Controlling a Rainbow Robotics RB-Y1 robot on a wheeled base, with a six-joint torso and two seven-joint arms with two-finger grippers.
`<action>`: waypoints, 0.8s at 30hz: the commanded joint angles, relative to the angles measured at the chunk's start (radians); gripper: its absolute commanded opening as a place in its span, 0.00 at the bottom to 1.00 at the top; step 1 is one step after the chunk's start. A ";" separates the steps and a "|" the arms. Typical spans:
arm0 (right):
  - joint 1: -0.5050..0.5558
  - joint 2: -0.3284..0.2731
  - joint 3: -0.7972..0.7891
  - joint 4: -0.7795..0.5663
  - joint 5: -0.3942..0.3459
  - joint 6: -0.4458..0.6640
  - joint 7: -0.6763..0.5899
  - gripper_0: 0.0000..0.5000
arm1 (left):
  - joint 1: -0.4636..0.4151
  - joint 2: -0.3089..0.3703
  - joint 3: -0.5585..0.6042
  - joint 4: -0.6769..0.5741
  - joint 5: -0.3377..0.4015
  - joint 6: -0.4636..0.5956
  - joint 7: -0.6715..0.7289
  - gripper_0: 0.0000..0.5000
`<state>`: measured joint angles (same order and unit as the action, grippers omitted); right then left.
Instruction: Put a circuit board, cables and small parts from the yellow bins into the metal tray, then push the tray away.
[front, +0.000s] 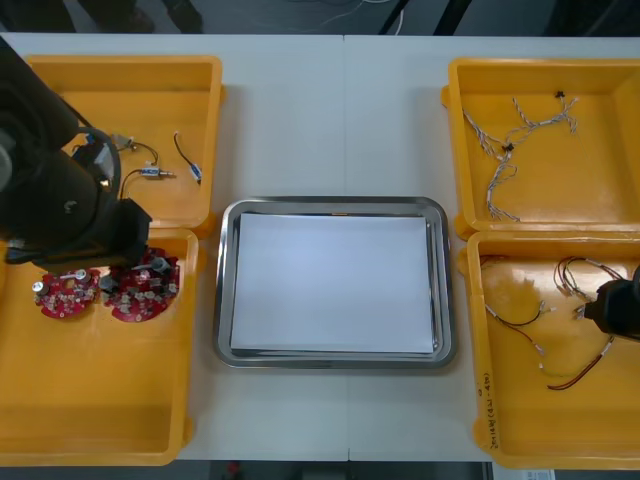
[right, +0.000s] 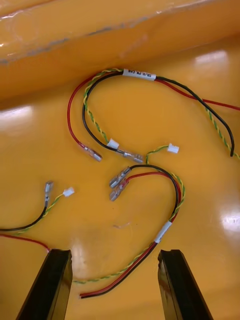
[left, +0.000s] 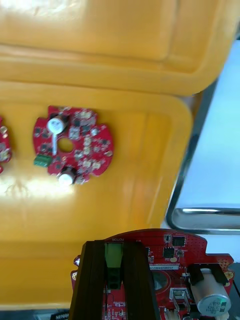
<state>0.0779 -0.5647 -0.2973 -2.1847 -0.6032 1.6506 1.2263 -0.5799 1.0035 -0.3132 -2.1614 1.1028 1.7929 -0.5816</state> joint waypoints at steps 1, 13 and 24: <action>-0.020 -0.024 -0.082 -0.015 -0.033 0.021 -0.024 1.00 | -0.110 -0.083 -0.093 0.005 -0.043 -0.035 0.048 0.00; -0.055 -0.024 -0.138 -0.014 0.019 0.086 -0.062 1.00 | -0.215 -0.232 -0.280 0.087 -0.172 -0.141 0.054 0.00; -0.056 -0.023 -0.131 0.031 -0.003 0.086 -0.266 1.00 | -0.216 -0.269 -0.431 0.097 -0.284 -0.185 0.080 0.00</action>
<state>0.0408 -0.5647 -0.4059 -2.1699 -0.5963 1.7302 1.0089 -0.7555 0.7630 -0.7119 -2.0641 0.8429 1.6223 -0.5782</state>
